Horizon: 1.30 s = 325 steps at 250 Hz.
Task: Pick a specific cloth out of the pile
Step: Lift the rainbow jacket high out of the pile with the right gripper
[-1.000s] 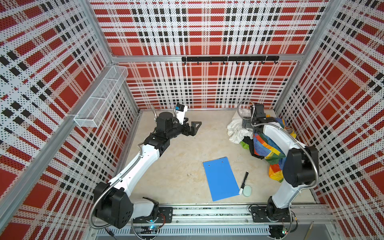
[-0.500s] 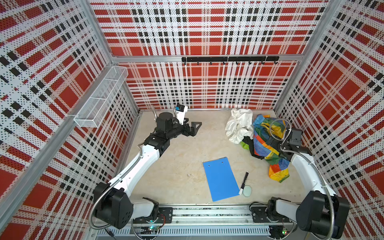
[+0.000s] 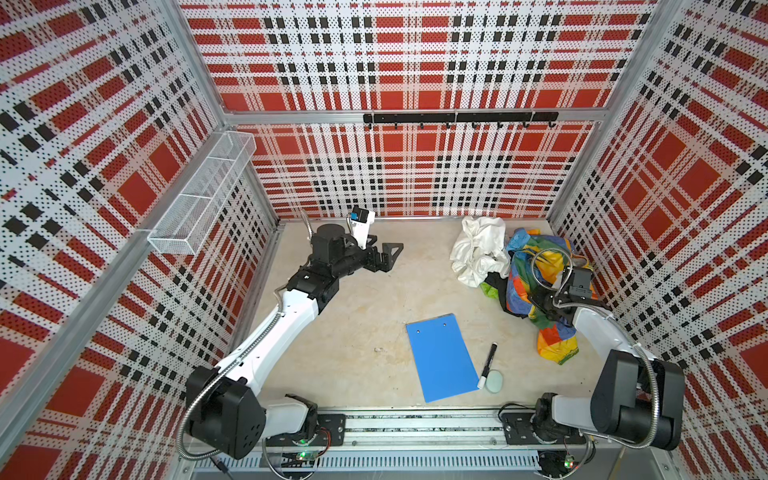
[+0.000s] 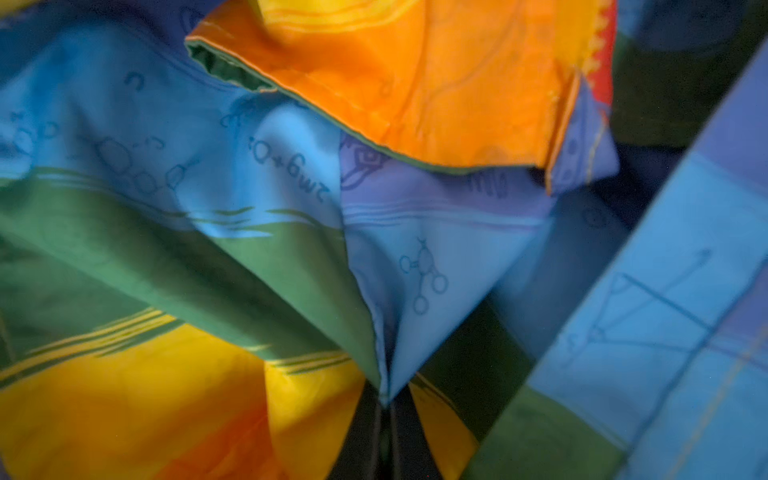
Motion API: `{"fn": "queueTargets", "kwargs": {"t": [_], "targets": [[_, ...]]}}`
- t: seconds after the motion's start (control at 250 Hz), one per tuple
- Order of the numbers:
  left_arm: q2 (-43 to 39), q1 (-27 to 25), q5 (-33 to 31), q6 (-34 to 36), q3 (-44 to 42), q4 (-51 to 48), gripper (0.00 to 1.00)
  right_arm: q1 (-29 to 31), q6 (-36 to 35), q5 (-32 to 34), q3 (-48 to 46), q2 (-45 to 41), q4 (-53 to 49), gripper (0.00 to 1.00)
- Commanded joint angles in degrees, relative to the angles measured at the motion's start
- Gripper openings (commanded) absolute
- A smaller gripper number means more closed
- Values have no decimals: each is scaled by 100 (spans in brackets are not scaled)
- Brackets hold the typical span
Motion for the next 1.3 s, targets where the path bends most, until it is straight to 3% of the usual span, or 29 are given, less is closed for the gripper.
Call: {"fn": "queueTargets", "kwargs": {"t": [0.0,0.464,0.876,1.297], "targets": [[-156,-28,-11,24,112,80,99,-13,28,-30,174,-305,277,1],[-192,-28,2,25,108,80,99,-13,-179,416,1855,-1240,-725,0],[-201,-32,15,39,89,108,99,-13,-66,472,4126,-1000,-923,0],[-186,-20,191,39,50,205,99,-5,216,-108,5327,-907,610,0]]}}
